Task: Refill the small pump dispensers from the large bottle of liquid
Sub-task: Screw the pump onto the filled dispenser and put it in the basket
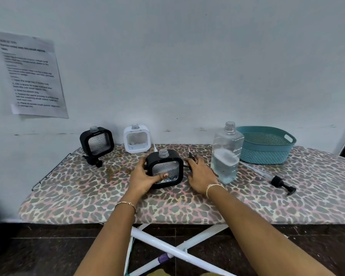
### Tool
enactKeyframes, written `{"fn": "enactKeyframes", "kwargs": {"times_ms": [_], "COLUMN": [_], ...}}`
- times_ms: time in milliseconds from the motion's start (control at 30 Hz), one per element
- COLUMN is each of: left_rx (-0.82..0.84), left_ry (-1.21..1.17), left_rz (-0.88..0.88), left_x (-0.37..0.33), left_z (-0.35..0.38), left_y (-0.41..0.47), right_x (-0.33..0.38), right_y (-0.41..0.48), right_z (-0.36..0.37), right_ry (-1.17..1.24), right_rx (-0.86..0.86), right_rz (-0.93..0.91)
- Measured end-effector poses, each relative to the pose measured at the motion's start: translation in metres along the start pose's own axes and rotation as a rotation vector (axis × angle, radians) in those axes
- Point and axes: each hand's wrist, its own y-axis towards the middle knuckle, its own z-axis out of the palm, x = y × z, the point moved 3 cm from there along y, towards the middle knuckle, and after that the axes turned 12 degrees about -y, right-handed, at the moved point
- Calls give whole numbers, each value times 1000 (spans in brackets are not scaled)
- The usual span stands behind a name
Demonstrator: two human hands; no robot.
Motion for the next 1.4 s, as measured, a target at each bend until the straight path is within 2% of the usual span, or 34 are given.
{"fn": "enactKeyframes", "kwargs": {"times_ms": [133,400,500,633,733,833,967,1033,1167,1400], "left_rx": [81,117,123,125,127,119,111,118,135,141], "left_ry": [-56,-135,-156,-187,-254,-293,-307,-295,-307,-310], "left_rz": [-23,-36,-53,-84,-90,-89,-93,-93,-88,-86], "left_x": [3,11,12,14,14,13,16,17,17,18], "left_z": [-2,-3,-3,-1,1,4,4,4,4,3], "left_y": [10,15,15,14,11,9,10,10,10,11], "right_x": [-8,-10,-11,-10,-5,5,19,28,43,45], "right_y": [21,43,43,42,41,34,24,24,26,33], "right_z": [7,12,8,-17,-53,-91,-132,-142,-142,-133], "right_ry": [-27,24,136,291,513,763,911,898,726,560], "right_rx": [47,-38,-119,-377,-551,-641,-671,-635,-596,-580], "right_rz": [-12,-18,61,122,134,107,53,-3,-105,-136]}}
